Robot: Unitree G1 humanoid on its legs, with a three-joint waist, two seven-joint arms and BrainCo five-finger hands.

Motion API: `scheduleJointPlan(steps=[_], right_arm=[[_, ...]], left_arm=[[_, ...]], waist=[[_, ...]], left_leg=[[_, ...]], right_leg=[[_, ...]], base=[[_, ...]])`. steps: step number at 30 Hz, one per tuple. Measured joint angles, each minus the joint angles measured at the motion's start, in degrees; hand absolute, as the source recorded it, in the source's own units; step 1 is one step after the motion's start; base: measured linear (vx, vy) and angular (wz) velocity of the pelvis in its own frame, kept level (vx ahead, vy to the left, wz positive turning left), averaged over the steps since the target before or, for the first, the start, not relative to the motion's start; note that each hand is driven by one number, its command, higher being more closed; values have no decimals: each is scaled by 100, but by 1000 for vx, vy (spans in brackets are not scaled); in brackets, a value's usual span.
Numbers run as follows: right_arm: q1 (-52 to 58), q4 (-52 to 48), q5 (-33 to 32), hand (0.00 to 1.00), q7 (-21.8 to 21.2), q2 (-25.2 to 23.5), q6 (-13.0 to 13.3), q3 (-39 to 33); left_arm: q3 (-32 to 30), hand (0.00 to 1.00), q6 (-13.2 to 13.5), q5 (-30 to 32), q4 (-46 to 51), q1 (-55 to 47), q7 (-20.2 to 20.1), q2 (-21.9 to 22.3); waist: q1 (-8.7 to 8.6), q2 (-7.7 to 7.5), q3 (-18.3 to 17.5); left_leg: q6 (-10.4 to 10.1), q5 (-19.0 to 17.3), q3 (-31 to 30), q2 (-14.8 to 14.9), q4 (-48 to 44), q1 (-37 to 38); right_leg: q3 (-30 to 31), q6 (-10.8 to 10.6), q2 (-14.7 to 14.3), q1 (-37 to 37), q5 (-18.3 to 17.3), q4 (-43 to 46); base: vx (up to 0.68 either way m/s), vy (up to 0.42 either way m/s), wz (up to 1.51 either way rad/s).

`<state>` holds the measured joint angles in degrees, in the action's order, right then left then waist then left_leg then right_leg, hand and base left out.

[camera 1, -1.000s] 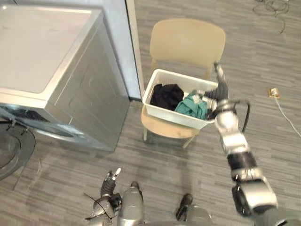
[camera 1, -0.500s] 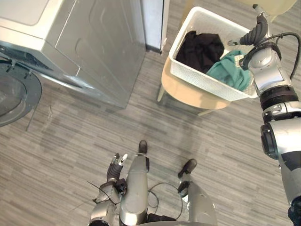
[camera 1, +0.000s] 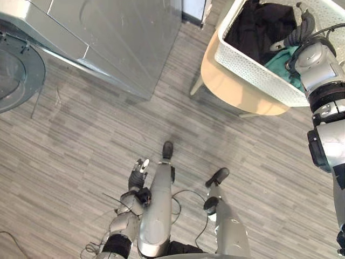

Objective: Pick up the laundry basket with both hands and put the clothes into the washing machine.

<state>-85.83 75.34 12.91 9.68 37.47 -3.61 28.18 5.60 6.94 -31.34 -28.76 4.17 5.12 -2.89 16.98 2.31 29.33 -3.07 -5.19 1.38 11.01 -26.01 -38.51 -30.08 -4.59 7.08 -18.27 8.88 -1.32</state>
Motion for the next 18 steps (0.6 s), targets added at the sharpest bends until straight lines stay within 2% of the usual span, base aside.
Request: scheduleJointPlan(steps=[3,9,13,16,17,18], right_arm=[[-21,119,-16,0,-7,102,1,313],[-54,337,-179,0,-98,210,39,719],[-238,479,-295,0,-116,392,76,850],[-335,466,-434,0,-119,495,75,872],[-343,438,-481,100,-164,528,74,888],[-344,414,-555,100,-209,552,74,893]], left_arm=[[170,0,6,-69,29,141,-10,57],[601,0,4,-73,328,209,-92,227],[619,0,1,-72,472,256,-145,394],[593,0,0,-74,494,285,-145,445],[592,0,0,-74,530,292,-146,460],[589,0,0,-75,549,297,-146,490]], waist=[[118,0,12],[141,-4,25],[259,-10,30],[265,-18,35],[265,-22,37],[267,-24,38]], left_leg=[[-9,55,-6,-8,69,-92],[-57,329,-193,-89,452,-221],[-99,530,-253,-105,709,-410],[-126,692,-293,-109,951,-447],[-138,720,-295,-108,1002,-447],[-139,725,-297,-106,1015,-447]], right_leg=[[-11,11,-11,-111,12,-27],[-260,63,-39,-225,65,-146],[-306,85,-57,-458,83,-225],[-408,122,-90,-523,146,-320],[-426,123,-97,-534,147,-321],[-428,123,-100,-537,147,-321]], base=[[0,0,0],[-8,5,16],[-18,19,8],[1,14,10],[21,35,12],[29,58,3]])
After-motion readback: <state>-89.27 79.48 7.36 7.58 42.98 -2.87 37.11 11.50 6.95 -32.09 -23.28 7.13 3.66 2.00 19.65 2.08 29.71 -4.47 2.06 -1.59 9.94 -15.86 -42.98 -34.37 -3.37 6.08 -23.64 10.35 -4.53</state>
